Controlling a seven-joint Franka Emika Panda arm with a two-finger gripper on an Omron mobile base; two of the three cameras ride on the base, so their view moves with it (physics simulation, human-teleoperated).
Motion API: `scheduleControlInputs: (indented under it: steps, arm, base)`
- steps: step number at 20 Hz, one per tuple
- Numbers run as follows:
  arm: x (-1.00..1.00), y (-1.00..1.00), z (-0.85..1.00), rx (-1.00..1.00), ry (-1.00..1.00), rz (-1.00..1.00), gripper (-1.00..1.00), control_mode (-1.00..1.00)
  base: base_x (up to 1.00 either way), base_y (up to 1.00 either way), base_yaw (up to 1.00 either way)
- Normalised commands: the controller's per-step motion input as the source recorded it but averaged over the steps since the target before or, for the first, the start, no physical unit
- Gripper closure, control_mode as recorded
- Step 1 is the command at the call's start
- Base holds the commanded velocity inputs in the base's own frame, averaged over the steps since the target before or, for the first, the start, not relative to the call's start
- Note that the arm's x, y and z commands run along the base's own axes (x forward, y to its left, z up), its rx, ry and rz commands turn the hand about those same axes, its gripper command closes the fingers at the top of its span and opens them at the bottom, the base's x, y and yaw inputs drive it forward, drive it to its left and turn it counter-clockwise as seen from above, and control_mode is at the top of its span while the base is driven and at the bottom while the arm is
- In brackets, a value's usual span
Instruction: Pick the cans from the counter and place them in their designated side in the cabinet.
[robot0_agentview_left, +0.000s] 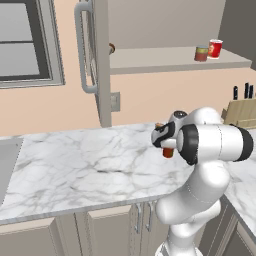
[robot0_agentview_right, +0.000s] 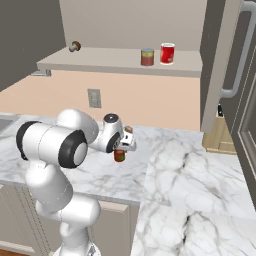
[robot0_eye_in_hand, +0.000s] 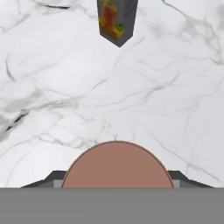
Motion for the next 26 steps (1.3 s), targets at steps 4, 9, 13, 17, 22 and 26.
scheduleControlInputs:
  steps: [4, 9, 13, 17, 22, 26]
  arm:
    - [-0.01, -0.1, 0.01, 0.01, 0.0, 0.0, 1.0, -1.0]
    - [-0.02, -0.08, 0.19, 0.03, 0.0, 0.0, 1.0, -1.0]
    - [-0.07, -0.06, 0.28, 0.03, -0.01, 0.0, 1.0, -1.0]
    - [-0.1, -0.06, 0.29, 0.03, -0.02, 0.0, 1.0, -1.0]
    - [-0.13, -0.06, 0.29, 0.02, -0.03, 0.0, 1.0, -1.0]
    - [-0.17, -0.02, 0.27, 0.0, -0.05, 0.0, 1.0, -1.0]
  base:
    - [0.0, 0.0, 0.0]
    - [0.0, 0.0, 0.0]
    - [0.0, 0.0, 0.0]
    - [0.0, 0.0, 0.0]
    - [0.0, 0.0, 0.0]
    - [0.0, 0.0, 0.0]
